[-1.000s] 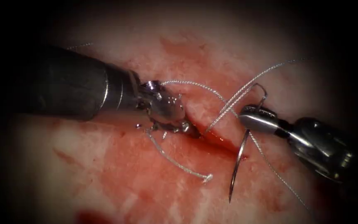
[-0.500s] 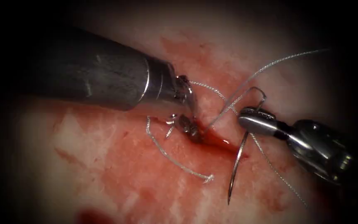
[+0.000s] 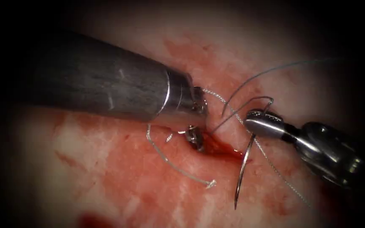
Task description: Wound Closure
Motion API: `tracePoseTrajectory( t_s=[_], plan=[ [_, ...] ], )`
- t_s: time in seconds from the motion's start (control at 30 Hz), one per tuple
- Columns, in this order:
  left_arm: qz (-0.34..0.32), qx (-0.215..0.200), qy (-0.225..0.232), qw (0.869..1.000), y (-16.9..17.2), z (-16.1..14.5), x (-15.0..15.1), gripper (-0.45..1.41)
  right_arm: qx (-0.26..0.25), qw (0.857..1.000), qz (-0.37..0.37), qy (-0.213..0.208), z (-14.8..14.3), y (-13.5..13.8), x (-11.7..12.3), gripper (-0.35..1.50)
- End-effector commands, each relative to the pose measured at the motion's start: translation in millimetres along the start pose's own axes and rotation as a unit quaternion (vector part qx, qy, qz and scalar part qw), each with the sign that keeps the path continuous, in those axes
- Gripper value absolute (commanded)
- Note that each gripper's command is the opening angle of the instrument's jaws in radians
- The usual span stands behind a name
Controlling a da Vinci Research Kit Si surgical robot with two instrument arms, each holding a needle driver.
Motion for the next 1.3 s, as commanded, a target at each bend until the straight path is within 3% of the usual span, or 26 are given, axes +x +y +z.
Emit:
tracePoseTrajectory(
  t_s=[0.03, 0.17, 0.47, 0.67, 0.93, 1.0, 1.3],
  plan=[
    [0.003, -0.005, 0.003, 1.000, 0.0, 0.3, 0.2, 0.62, 0.000, 1.000, -0.003, 0.000, 0.7, 0.0, -0.6, -0.35],
    [0.013, -0.006, 0.009, 1.000, 0.6, -0.6, 0.1, 0.62, -0.007, 1.000, -0.023, 0.003, 1.6, 1.0, -0.2, -0.35],
    [0.023, -0.008, 0.014, 1.000, 1.3, -0.7, -1.9, 0.63, -0.031, 0.989, -0.142, 0.030, 5.5, 3.6, 0.4, -0.35],
    [0.029, -0.010, 0.021, 0.999, 2.5, -1.3, -2.9, 0.63, -0.036, 0.967, -0.248, 0.044, 8.4, 4.0, -3.2, -0.35],
    [0.031, -0.009, 0.037, 0.999, 3.2, -2.3, -1.7, 0.63, -0.036, 0.947, -0.317, 0.043, 8.7, 3.6, -4.9, -0.35],
    [0.031, -0.005, 0.043, 0.999, 3.3, -2.7, -1.4, 0.63, -0.034, 0.933, -0.357, 0.043, 8.4, 3.1, -5.4, -0.35],
    [0.032, -0.001, 0.051, 0.998, 4.0, -2.7, -1.3, 0.63, -0.007, 0.925, -0.379, 0.034, 7.5, 2.4, -6.1, -0.35]
  ],
)
